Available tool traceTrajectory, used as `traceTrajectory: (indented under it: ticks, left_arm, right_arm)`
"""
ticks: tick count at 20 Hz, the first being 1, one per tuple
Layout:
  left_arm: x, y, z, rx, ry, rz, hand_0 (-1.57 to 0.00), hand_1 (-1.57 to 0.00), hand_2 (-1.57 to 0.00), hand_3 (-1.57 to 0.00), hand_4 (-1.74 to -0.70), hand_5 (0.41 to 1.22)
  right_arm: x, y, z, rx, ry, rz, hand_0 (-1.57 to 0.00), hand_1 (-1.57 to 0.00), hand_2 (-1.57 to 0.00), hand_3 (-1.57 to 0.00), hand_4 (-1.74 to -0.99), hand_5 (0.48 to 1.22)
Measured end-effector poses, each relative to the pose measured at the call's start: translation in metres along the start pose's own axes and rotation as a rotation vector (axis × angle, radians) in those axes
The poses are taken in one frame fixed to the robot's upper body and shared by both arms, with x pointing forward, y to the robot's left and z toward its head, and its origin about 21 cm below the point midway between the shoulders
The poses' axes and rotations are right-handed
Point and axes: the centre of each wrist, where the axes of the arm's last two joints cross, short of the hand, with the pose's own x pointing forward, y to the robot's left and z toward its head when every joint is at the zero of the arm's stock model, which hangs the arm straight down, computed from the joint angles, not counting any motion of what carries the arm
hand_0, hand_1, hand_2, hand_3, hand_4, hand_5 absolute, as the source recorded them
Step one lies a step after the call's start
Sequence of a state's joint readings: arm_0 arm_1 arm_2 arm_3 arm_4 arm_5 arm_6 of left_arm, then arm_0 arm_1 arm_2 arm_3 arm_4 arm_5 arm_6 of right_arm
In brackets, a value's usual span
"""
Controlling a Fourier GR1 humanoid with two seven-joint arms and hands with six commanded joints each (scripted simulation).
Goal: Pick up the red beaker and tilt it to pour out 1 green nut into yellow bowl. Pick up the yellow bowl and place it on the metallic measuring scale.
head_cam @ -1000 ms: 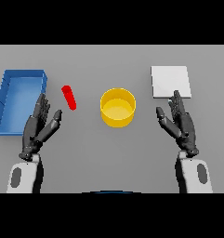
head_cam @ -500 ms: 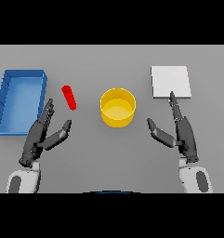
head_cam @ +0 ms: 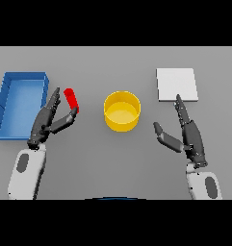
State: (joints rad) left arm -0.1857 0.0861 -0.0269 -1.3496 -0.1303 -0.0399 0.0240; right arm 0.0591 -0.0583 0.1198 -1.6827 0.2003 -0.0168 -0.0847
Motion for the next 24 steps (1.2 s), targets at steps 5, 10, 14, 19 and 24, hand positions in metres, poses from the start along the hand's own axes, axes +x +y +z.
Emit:
traceTrajectory:
  ticks: [5,10,14,19,24]
  left_arm:
    - [0.002,-0.004,-0.022,-0.027,-0.043,-0.019,0.0,0.0,0.0,0.0,-1.2,0.654]
    - [0.005,-0.016,-0.047,-0.028,-0.006,-0.059,0.0,0.0,0.0,0.0,-1.2,0.669]
    - [0.001,-0.018,-0.058,-0.008,-0.006,-0.05,0.0,0.0,0.0,0.0,-1.23,0.687]
    - [-0.007,-0.024,-0.068,0.008,-0.05,0.049,0.0,-0.01,-0.05,-0.04,-1.33,0.738]
    - [-0.014,-0.039,-0.075,0.065,-0.055,0.063,-0.76,-0.78,-0.84,-0.88,-1.52,0.999]
  right_arm:
    - [-0.001,0.002,0.001,0.002,-0.003,-0.006,0.0,0.0,0.0,0.0,-1.229,0.628]
    - [-0.001,0.0,0.001,-0.002,0.004,-0.017,0.0,0.0,0.0,0.0,-1.234,0.635]
    - [0.001,-0.005,0.001,-0.016,0.007,0.002,0.0,0.0,0.0,0.0,-1.242,0.642]
    - [0.001,-0.006,0.005,-0.016,0.014,-0.01,0.0,0.0,0.0,0.0,-1.244,0.644]
    - [0.0,-0.004,0.005,-0.014,0.008,0.005,0.0,0.0,0.0,0.0,-1.239,0.648]
